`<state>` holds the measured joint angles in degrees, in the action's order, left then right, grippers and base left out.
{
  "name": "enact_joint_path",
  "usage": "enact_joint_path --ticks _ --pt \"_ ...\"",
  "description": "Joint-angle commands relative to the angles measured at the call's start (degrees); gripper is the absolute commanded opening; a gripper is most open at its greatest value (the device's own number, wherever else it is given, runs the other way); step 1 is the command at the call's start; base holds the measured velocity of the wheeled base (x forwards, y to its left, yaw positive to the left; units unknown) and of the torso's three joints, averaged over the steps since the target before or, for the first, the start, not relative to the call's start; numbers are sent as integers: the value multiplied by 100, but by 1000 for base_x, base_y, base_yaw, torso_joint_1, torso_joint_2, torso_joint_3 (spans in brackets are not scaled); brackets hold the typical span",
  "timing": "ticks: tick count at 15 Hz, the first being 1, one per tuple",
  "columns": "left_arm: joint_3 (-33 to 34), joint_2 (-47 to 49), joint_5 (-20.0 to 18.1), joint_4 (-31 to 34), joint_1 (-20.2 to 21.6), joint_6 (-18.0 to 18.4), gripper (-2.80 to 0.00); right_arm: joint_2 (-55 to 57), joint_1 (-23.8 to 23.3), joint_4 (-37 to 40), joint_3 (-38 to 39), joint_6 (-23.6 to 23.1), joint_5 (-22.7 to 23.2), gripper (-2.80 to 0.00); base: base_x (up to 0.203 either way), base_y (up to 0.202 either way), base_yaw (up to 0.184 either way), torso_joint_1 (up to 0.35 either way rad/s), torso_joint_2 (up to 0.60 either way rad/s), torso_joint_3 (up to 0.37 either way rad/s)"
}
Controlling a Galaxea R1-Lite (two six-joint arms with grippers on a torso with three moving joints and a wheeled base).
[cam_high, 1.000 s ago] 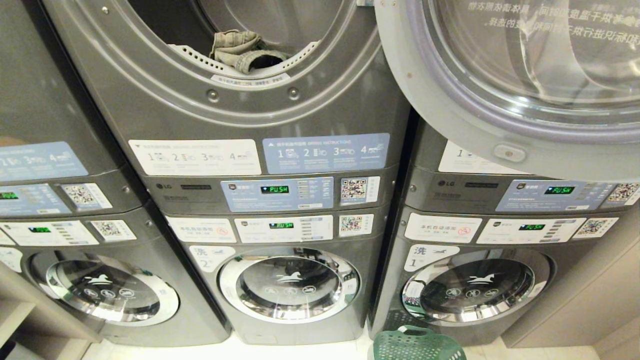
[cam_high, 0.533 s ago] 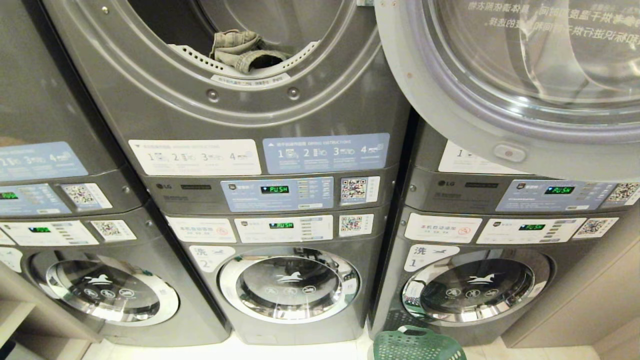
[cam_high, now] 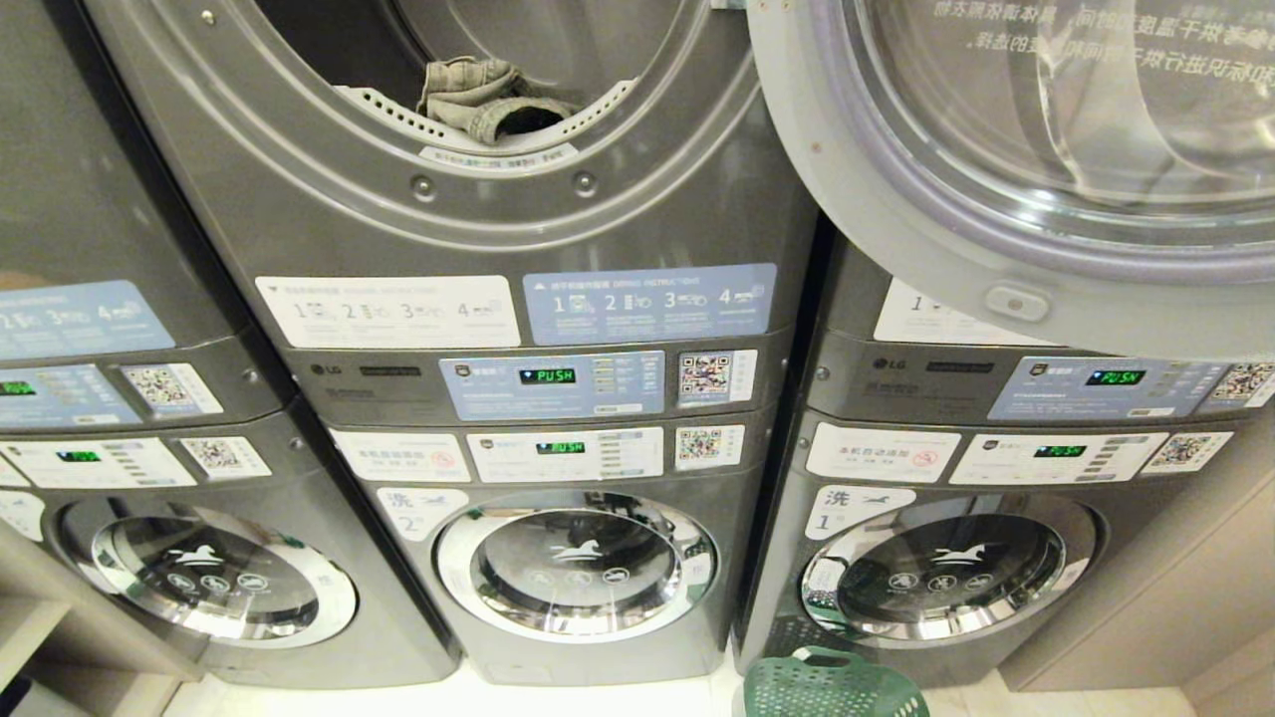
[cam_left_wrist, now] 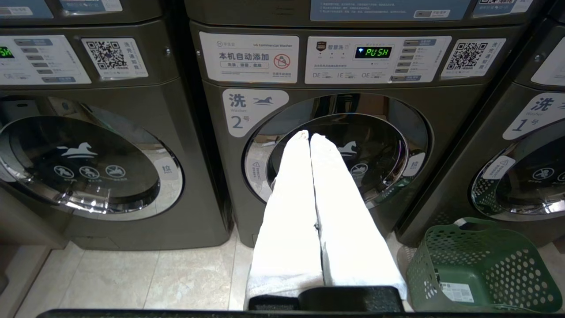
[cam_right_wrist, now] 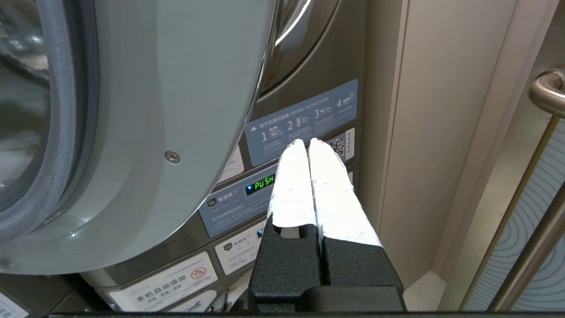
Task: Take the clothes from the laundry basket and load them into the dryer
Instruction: Close the dryer
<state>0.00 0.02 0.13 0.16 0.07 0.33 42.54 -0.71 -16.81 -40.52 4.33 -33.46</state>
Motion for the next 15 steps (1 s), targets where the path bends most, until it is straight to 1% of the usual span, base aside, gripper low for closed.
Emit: enact_joint_path --ticks 1,9,11,12,13,14,15 --pt "0 -2 4 1 1 2 -280 27 0 -14 18 -2 -20 -280 -100 0 1 7 12 -2" --pt "0 -2 4 1 1 2 -280 35 0 -14 62 27 -5 -280 -189 0 1 -4 6 8" --pt "0 -2 4 1 1 2 -280 160 1 -6 36 153 6 -280 -35 0 -3 -3 -6 3" --pt "0 -2 4 1 1 2 -280 302 3 -6 4 296 13 -280 0 0 0 27 1 1" --pt "0 -2 4 1 1 2 -280 475 4 -6 -5 551 30 -280 0 0 0 0 0 0" --pt "9 -2 -3 1 1 2 -280 666 2 -6 -6 948 96 -280 0 0 0 0 0 0" --pt "0 -2 4 1 1 2 -280 858 -10 -6 27 1402 260 -280 0 0 0 0 0 0"
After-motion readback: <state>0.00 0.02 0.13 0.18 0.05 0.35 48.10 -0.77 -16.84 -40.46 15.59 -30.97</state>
